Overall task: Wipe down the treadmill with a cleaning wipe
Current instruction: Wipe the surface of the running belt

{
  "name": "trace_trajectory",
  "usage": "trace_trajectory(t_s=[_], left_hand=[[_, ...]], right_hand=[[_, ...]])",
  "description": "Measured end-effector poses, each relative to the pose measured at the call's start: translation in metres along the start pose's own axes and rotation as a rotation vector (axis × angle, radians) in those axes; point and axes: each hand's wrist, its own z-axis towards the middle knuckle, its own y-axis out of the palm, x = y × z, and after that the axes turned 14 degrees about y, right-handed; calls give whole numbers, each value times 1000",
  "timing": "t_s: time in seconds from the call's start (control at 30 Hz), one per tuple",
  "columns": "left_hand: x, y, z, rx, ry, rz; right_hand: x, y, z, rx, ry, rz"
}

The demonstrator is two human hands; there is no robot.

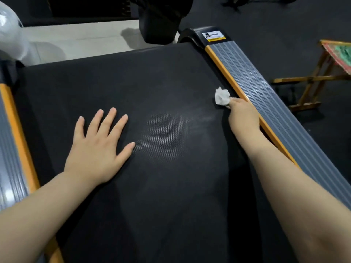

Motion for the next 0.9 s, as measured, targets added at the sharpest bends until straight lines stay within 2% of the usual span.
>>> trace_trajectory(t_s=[0.17,0.27,0.4,0.5,0.6,0.67,0.73,0.83,0.9], left_hand=[[0,-5,1,-19,-3,-18],[-10,-28,-1,-127,27,-92],[-32,-44,-51,7,-27,-22],[-34,-36,-92,36,-83,-31],[-35,-34,-95,91,-116,-53],[-35,-34,-94,98,-110,-42],[-36,-33,-94,99,-106,-36],[-34,-36,-94,112,-108,-57],[-35,-37,-94,127,-114,-85]], right_hand=[[33,-21,-67,-74,165,-63],[22,-36,-54,-144,234,-43],[-5,-33,-20,-289,390,131],[-12,-19,-34,-132,352,170],[-18,-22,-48,-81,336,138],[-50,-29,-73,-18,224,45],[-102,-33,-130,36,-27,104],[-182,-42,-251,-194,-544,401],[-204,-50,-303,-275,-843,420]])
